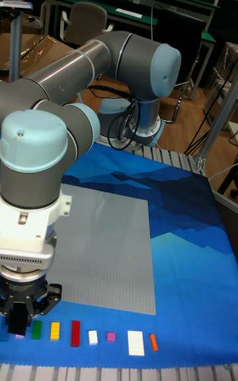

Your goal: Stack small Lego blocks one on top of the other

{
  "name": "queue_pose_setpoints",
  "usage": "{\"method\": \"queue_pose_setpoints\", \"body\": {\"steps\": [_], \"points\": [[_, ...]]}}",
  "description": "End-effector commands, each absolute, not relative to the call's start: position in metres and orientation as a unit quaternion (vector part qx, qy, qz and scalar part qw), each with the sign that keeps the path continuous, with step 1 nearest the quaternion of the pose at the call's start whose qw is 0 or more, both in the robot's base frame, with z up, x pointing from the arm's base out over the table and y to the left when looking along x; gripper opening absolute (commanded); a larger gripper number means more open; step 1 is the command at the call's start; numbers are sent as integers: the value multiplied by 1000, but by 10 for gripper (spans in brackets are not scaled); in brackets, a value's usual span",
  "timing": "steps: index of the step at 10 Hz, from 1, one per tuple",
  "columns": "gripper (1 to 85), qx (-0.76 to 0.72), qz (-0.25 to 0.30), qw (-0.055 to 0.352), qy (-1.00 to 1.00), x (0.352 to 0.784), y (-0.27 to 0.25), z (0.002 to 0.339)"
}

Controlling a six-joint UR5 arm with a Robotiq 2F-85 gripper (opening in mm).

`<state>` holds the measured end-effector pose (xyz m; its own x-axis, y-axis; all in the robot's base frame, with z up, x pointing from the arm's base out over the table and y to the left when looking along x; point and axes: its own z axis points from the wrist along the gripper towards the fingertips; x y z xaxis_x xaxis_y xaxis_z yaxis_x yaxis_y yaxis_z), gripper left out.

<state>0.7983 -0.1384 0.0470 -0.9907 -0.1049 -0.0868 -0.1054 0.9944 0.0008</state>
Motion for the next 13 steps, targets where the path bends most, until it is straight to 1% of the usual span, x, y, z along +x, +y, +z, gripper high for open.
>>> {"method": "queue_pose_setpoints", "body": {"steps": [1,2,4,6,8,11,13], "points": [[253,-87,-8,58,995,806,-144,49],[250,-93,-11,68,993,811,-145,50],[253,-84,3,62,995,808,-138,49],[253,-59,7,49,997,770,-126,71],[250,-33,14,47,998,743,-103,86],[243,0,23,47,999,711,-74,90],[237,5,22,58,998,706,-70,80]]}}
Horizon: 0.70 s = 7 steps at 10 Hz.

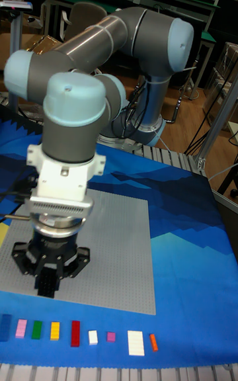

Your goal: Stack small Lego blocks one on top of the other

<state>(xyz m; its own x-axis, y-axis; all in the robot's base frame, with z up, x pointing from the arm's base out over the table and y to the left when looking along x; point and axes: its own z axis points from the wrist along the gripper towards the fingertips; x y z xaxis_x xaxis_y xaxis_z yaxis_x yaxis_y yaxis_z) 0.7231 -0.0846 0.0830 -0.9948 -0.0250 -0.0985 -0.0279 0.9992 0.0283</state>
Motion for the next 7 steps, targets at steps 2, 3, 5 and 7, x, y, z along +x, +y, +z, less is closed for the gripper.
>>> {"method": "queue_pose_setpoints", "body": {"steps": [2,3,5,7], "points": [[237,-14,25,58,998,711,-73,79],[240,-24,28,58,998,711,-71,79],[243,-36,16,55,998,709,-77,78],[243,-28,23,55,998,710,-74,79]]}}
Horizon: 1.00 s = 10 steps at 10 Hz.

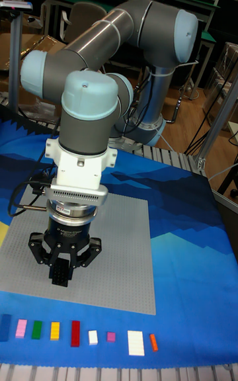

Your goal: Stack small Lego blocks one on top of the other

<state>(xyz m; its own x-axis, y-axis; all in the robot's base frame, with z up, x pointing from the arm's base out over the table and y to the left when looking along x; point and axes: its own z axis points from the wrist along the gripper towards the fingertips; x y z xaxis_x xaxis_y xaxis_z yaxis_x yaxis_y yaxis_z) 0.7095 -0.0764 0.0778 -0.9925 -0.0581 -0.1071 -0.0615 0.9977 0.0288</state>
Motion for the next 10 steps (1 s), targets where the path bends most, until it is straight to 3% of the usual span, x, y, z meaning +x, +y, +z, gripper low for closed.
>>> {"method": "queue_pose_setpoints", "body": {"steps": [1,4,10], "points": [[243,-19,25,58,998,694,-68,81],[240,-8,37,66,997,672,-63,79],[240,-13,50,82,995,656,-77,43]]}}
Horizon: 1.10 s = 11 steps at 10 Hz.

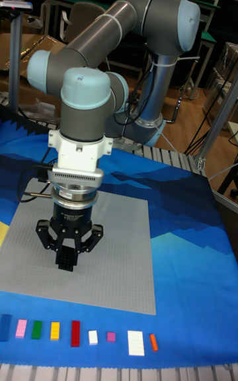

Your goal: Stack small Lego blocks one on top of the other

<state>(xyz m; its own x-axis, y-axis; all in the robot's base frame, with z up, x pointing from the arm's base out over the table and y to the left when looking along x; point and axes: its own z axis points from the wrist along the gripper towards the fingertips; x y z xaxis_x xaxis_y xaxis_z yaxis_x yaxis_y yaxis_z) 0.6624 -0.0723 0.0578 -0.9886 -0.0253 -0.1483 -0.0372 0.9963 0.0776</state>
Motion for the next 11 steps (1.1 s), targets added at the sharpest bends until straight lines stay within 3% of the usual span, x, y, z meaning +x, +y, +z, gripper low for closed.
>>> {"method": "queue_pose_setpoints", "body": {"steps": [1,11], "points": [[240,-15,53,90,994,657,-78,36],[277,-23,76,117,990,665,-73,11]]}}
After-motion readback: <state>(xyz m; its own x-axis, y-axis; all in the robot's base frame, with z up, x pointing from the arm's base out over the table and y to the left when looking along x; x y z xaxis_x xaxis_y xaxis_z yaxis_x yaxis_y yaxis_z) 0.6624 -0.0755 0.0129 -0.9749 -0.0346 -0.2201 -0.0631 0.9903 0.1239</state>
